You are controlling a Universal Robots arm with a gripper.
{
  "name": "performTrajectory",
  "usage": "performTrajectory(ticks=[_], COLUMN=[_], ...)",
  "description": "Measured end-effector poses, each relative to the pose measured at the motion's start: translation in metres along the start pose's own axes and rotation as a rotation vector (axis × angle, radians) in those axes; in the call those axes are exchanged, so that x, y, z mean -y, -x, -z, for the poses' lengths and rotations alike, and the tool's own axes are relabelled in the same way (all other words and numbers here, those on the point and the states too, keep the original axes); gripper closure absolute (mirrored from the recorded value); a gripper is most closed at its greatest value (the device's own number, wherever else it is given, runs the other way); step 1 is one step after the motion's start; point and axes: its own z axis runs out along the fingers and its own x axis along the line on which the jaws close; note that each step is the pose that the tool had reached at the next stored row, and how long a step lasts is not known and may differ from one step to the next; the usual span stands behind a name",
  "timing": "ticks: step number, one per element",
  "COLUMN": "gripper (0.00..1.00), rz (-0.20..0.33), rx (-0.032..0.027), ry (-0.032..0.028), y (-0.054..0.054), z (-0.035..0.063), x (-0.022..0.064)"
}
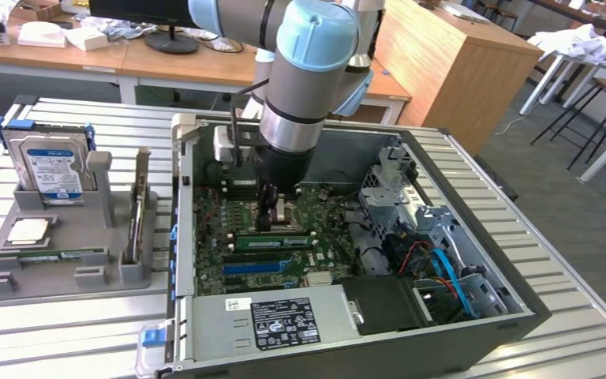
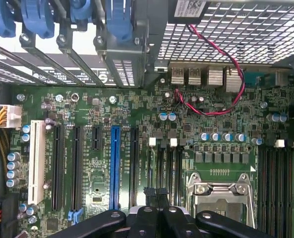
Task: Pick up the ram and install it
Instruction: 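Press down the ram until it locks into place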
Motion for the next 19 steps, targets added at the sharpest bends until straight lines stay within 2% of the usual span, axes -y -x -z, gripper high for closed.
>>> performTrajectory(ticks=[10, 19], gripper=[0.9, 0.9], rz=[0.0, 0.0], rx=[0.0001, 0.0], ry=[0.0, 0.0], y=[-0.0014, -0.0016], z=[-0.0004, -0.0078], x=[0.0, 0.0003])
